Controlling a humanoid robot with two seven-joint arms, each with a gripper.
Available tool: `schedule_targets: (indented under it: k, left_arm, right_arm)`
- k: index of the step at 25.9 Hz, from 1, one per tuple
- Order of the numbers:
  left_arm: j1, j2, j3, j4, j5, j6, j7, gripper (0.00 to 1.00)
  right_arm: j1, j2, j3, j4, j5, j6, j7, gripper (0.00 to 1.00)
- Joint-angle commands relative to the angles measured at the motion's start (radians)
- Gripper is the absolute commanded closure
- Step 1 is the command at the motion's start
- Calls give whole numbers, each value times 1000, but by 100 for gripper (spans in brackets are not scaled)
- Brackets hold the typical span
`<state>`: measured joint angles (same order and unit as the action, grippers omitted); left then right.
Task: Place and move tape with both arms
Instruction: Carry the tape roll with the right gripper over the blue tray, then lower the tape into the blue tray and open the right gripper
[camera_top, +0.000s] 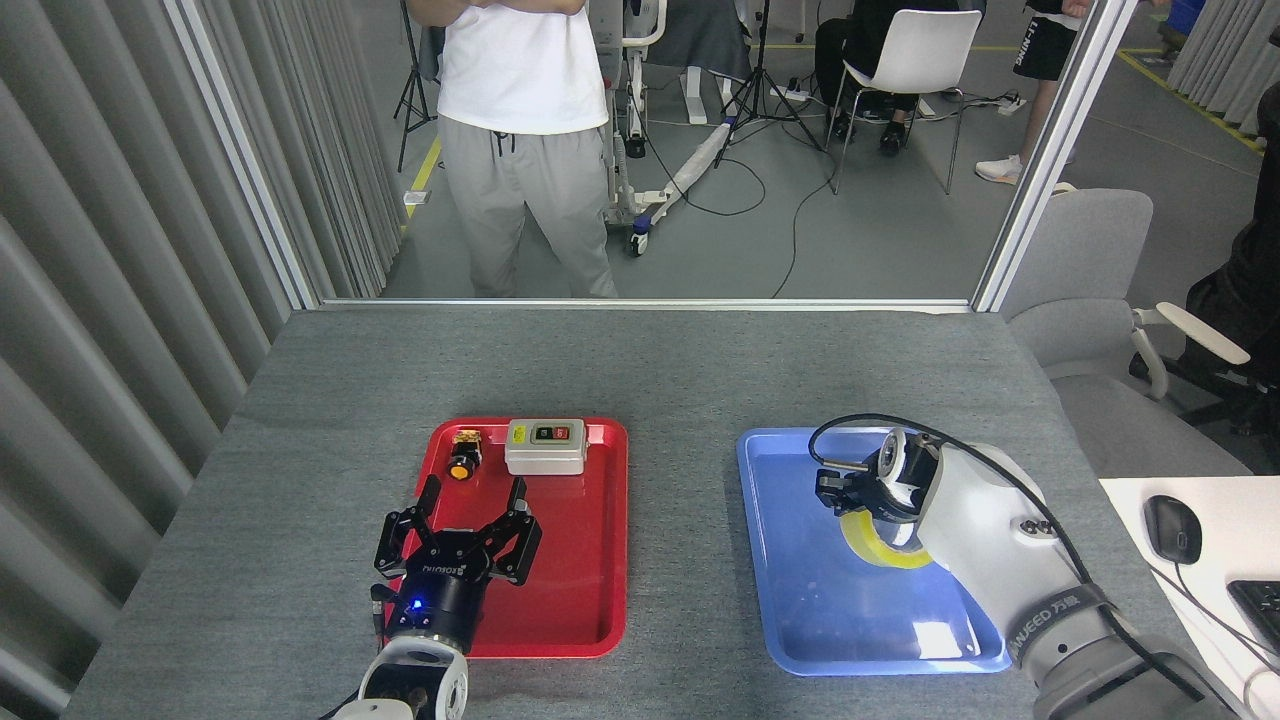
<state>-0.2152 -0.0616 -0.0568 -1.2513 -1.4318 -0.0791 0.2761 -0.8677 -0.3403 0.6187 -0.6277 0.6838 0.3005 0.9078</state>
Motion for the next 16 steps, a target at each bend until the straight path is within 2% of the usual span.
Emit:
schedule_targets:
  k: [1, 4, 11, 16]
  left_arm:
    - [-18, 17, -35, 39, -4, -1, 6, 0]
    - [-20, 49, -69, 44, -22, 1, 0, 0]
    - [-36, 49, -61, 33, -2, 7, -101, 0]
    - [-35, 49, -14, 30, 1, -5, -107, 0]
  right_arm:
    - [7, 3, -4, 5, 2, -1, -30, 68]
    - [13, 3, -4, 5, 2, -15, -50, 66]
    - [45, 3, -5, 5, 2, -49, -87, 63]
    - [50, 3, -5, 5, 0, -63, -104, 63]
